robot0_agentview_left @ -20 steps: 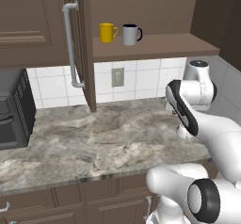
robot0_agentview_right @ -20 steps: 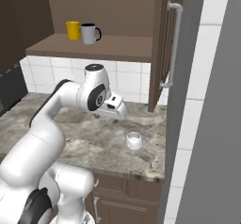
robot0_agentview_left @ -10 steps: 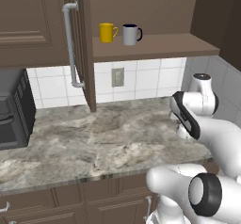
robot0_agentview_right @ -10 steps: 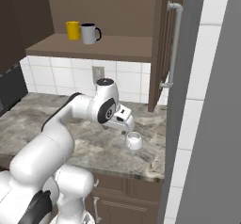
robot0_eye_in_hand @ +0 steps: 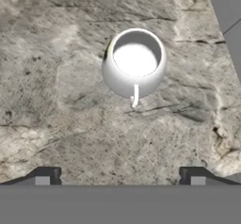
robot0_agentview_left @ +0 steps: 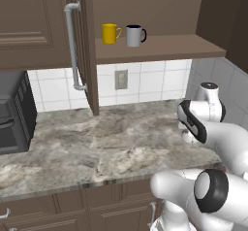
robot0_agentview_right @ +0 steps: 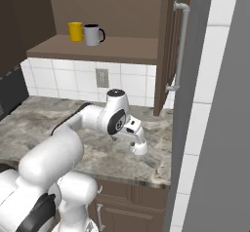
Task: Pick the mug on the counter and place it in the cabinet with the handle facing the right, like the mugs already inside.
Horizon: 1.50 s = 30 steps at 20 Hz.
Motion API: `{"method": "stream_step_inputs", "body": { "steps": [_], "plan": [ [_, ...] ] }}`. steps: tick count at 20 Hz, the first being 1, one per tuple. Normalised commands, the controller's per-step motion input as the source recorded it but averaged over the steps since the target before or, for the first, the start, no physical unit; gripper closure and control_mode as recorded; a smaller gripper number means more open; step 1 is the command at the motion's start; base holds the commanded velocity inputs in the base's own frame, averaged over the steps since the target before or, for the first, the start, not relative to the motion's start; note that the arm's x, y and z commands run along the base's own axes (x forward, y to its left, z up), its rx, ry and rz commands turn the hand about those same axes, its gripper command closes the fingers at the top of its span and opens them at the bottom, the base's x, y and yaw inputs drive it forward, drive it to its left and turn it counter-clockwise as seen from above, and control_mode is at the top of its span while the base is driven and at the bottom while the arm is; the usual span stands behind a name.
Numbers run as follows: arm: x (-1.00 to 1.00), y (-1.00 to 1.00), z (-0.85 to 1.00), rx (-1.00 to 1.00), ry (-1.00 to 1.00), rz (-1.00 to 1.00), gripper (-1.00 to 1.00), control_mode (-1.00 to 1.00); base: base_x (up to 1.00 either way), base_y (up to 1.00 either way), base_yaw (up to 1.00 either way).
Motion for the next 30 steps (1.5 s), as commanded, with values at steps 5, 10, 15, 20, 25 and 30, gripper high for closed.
{"method": "stream_step_inputs", "body": {
  "steps": [5, 10, 15, 20, 25, 30],
  "plan": [
    [0.0, -0.08, -0.3, 0.0, 0.06, 0.0, -1.0, -1.0, 0.0, 0.0, 0.0],
    [0.0, -0.23, -0.23, 0.0, 0.01, 0.0, -1.0, -1.0, 0.0, 0.0, 0.0],
    [0.03, -0.13, -0.23, 0.0, 0.0, 0.0, -1.0, -1.0, 0.0, 0.0, 0.0],
    [0.18, 0.0, -0.21, 0.0, -0.02, 0.0, -1.0, -1.0, 0.0, 0.0, 0.0],
    [0.25, 0.0, -0.11, 0.0, 0.0, 0.0, -1.0, -1.0, 0.0, 0.0, 0.0],
    [0.25, -0.05, -0.08, 0.0, 0.0, 0.0, -1.0, -1.0, 0.0, 0.0, 0.0]
  ]
}}
